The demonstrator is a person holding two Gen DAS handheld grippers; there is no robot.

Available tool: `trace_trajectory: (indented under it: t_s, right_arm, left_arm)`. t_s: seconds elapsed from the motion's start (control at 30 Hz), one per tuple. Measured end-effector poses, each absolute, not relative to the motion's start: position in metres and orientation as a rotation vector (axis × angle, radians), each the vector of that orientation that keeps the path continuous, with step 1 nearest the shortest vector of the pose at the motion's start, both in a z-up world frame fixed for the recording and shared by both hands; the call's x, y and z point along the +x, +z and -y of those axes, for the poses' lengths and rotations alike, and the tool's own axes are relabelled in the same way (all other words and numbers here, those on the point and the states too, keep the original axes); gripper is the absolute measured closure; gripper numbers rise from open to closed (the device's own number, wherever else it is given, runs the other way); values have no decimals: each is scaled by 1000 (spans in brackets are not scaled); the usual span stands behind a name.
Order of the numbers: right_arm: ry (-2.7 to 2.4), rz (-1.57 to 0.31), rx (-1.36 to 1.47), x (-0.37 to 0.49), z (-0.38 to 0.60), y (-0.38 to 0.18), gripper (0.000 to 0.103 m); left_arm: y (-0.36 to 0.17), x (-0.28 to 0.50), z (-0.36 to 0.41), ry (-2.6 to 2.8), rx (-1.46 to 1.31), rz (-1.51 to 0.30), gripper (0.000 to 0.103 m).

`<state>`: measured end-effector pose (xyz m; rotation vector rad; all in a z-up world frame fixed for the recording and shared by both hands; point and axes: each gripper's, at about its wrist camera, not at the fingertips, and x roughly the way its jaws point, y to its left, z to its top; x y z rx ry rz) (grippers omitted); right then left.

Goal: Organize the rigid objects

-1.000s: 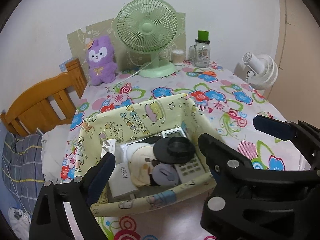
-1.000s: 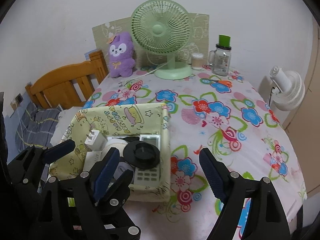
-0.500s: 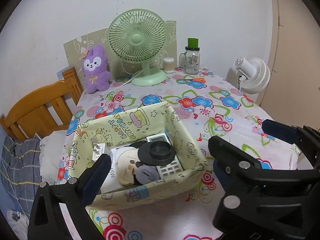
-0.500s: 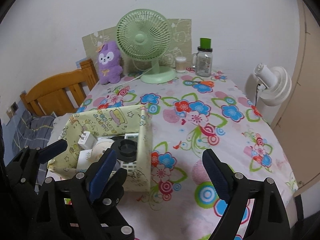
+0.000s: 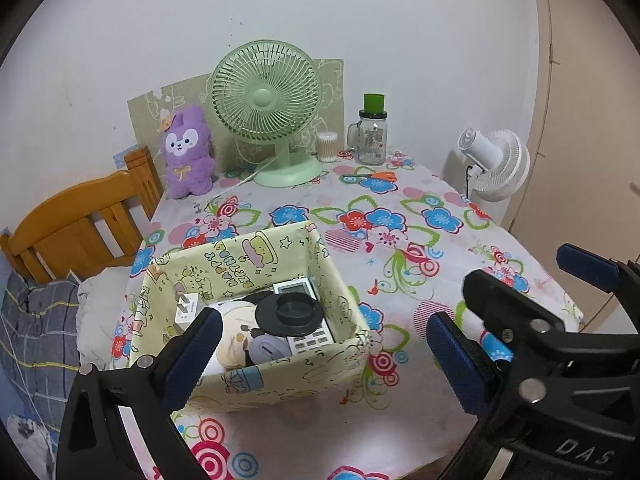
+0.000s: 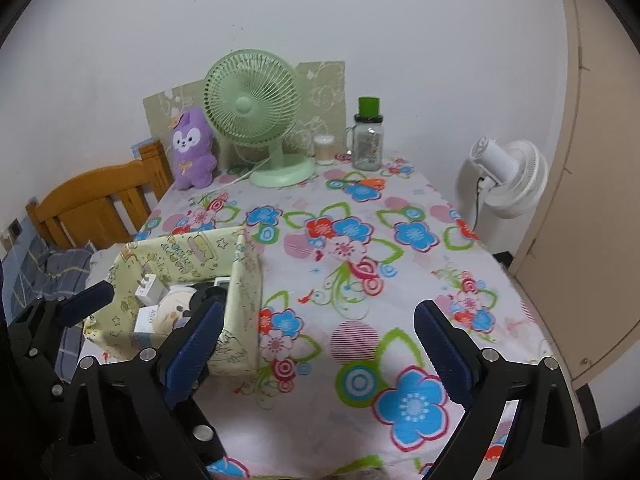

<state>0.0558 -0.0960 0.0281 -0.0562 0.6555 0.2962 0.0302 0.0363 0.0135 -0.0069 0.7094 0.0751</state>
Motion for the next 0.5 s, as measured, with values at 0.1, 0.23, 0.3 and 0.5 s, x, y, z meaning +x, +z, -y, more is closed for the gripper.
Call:
trace_trajectory:
  t_s: [0.1,0.23,0.3,0.5]
  right_arm:
    - [281,-641,-48,51,106,32,5]
    - [259,-622,-27,44,121,37,5]
    - [249,-615,-19,42,126,39,4]
    - [203,-581,-6,30,141,47,4]
  left_arm:
    - [17,27,-33,71,-9,-703,0]
    - [22,19,-29,62,-6,-693,0]
    - [26,15,-27,62,1,-682,0]
    - [38,0,-29,96,10,-627,0]
